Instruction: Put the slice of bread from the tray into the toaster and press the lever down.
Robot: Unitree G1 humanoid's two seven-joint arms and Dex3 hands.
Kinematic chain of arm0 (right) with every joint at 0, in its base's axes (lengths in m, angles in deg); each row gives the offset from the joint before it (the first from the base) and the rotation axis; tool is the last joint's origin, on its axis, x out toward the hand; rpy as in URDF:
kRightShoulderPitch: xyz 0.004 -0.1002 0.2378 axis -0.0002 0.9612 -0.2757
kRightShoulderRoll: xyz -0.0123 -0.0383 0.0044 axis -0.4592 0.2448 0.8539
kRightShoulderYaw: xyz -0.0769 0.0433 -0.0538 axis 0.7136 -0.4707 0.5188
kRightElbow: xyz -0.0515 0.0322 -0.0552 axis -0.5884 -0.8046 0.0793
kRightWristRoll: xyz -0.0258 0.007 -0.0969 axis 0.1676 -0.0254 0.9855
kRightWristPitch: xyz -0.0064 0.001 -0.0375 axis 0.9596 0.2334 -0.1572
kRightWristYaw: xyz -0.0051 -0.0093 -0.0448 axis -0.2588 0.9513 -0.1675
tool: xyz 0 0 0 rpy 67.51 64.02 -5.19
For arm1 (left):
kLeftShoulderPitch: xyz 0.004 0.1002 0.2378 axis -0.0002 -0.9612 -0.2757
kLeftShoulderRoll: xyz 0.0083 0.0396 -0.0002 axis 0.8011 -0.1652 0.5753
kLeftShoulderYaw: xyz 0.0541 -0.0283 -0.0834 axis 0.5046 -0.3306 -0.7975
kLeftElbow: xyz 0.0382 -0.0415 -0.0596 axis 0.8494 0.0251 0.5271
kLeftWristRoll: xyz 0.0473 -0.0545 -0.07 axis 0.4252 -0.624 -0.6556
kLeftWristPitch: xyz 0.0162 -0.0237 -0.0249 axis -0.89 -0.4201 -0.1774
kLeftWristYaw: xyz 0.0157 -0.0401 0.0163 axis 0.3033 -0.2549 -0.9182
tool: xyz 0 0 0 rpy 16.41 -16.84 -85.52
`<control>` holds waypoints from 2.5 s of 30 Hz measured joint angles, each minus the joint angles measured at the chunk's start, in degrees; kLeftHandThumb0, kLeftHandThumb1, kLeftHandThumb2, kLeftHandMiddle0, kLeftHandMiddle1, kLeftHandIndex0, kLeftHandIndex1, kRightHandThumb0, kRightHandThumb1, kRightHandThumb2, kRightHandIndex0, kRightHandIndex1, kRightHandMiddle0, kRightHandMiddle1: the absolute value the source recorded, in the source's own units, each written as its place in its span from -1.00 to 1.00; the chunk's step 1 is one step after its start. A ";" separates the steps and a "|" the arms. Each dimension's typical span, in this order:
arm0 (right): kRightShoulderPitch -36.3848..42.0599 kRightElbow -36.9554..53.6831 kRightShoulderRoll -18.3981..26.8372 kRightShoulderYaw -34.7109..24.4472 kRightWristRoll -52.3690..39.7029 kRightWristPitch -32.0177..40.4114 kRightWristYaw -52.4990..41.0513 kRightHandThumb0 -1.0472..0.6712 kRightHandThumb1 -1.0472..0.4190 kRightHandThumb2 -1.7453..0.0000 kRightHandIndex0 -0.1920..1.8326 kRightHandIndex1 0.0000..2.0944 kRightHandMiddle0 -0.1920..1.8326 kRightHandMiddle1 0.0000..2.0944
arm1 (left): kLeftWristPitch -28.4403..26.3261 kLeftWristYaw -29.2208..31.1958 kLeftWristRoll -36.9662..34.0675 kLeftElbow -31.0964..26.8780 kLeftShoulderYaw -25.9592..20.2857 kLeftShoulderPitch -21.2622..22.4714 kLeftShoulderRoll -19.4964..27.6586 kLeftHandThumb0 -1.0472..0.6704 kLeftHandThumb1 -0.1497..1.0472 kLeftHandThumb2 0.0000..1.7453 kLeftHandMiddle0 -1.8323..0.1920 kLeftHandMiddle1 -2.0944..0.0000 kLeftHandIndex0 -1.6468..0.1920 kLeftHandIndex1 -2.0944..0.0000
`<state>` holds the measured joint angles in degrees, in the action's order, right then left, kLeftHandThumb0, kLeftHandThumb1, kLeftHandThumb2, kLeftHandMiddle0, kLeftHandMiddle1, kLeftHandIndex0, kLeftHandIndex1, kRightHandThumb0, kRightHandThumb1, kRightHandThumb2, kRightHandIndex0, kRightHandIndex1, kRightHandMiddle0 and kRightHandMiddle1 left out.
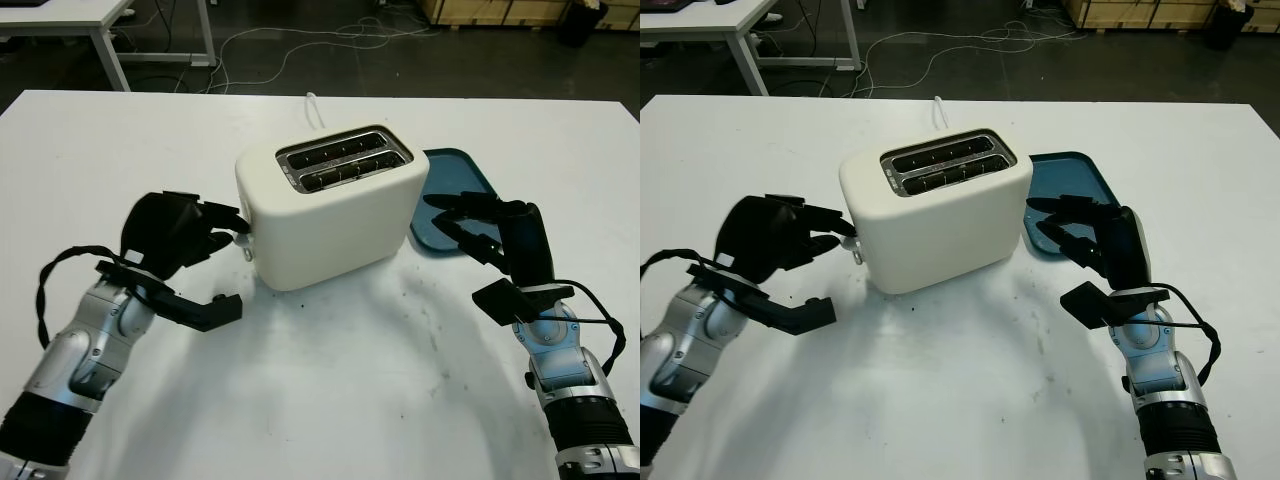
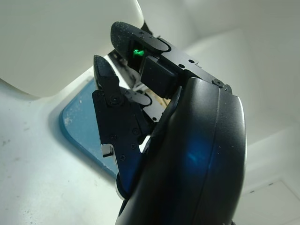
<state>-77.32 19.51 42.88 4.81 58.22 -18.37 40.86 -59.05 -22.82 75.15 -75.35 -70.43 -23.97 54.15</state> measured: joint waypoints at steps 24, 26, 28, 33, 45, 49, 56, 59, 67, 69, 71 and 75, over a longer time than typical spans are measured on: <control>-11.28 -0.41 18.09 -2.26 -1.77 6.82 -17.84 -0.26 -0.65 1.00 0.13 -0.77 0.07 -1.00 | 9.91 11.03 -7.71 3.51 -8.53 5.86 10.28 -0.27 0.56 -1.00 -0.01 0.02 -0.38 0.81; -14.09 -0.53 20.32 -2.29 -1.80 7.65 -20.34 -0.30 -0.64 1.00 0.15 -0.81 0.08 -0.99 | 11.12 12.30 -9.52 5.79 -8.58 7.39 10.35 -0.29 0.55 -1.00 0.03 0.03 -0.34 0.84; -16.57 -0.56 22.05 -1.82 -1.76 8.67 -23.27 -0.36 -0.66 0.99 0.12 -0.86 0.06 -1.00 | 12.07 14.08 -12.03 7.92 -8.57 9.04 10.20 -0.35 0.60 -0.98 0.08 0.03 -0.29 0.87; -21.04 -1.26 24.16 1.10 -0.45 12.57 -28.80 -0.42 -0.63 1.00 0.07 -0.94 0.02 -1.00 | 9.22 16.37 -14.43 8.46 -8.60 13.28 8.89 -0.53 0.76 -0.97 0.09 0.06 -0.28 0.88; -24.54 -5.28 23.01 4.03 0.90 12.07 -29.29 -0.40 -0.67 0.99 0.09 -0.98 0.01 -1.00 | -1.02 14.40 -9.90 -0.48 -10.48 12.68 6.57 -0.58 0.75 -0.98 -0.09 0.38 -0.36 0.94; -23.24 -5.38 22.02 4.07 0.82 11.76 -28.63 -0.39 -0.67 1.00 0.09 -0.98 0.01 -1.00 | -2.45 14.55 -9.95 -2.78 -10.67 10.64 5.69 -0.58 0.73 -1.00 -0.11 0.38 -0.38 0.94; -19.93 -4.05 20.23 3.93 0.12 11.90 -27.26 -0.37 -0.68 0.99 0.08 -0.99 -0.02 -1.00 | -3.28 14.54 -10.06 -4.80 -11.39 5.15 2.83 -0.53 0.78 -1.00 -0.04 0.30 -0.35 0.96; -18.76 -1.19 20.22 4.04 0.81 14.34 -27.65 -0.37 -0.71 0.99 0.04 -1.00 -0.04 -1.00 | -3.23 14.44 -10.06 -4.61 -11.60 4.48 2.49 -0.52 0.78 -1.00 -0.01 0.28 -0.34 0.97; -18.15 2.21 20.22 4.26 1.27 15.89 -27.64 -0.39 -0.72 1.00 0.09 -0.98 -0.04 -1.00 | -3.09 13.09 -9.99 -4.03 -11.70 4.48 2.29 -0.53 0.79 -1.00 0.03 0.18 -0.35 0.97; -18.08 2.86 20.22 4.26 1.26 16.52 -27.64 -0.38 -0.72 1.00 0.10 -0.97 -0.03 -1.00 | -3.10 13.09 -9.97 -4.02 -11.70 4.49 2.29 -0.53 0.79 -0.99 0.05 0.15 -0.35 0.98; -17.95 3.39 20.22 4.26 1.26 16.94 -27.65 -0.38 -0.72 1.00 0.08 -0.98 -0.03 -1.00 | -3.11 13.11 -9.98 -4.02 -11.70 4.50 2.29 -0.54 0.79 -0.99 0.07 0.14 -0.35 0.98; -17.63 3.91 20.22 4.26 1.27 17.09 -27.64 -0.35 -0.70 1.00 0.08 -0.99 -0.03 -1.00 | -3.15 13.16 -9.99 -4.02 -11.70 4.52 2.29 -0.53 0.79 -0.99 0.07 0.15 -0.35 0.98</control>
<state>-94.96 23.42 63.09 9.06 59.48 -1.27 13.22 -62.21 -9.66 65.16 -79.38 -82.13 -19.45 56.44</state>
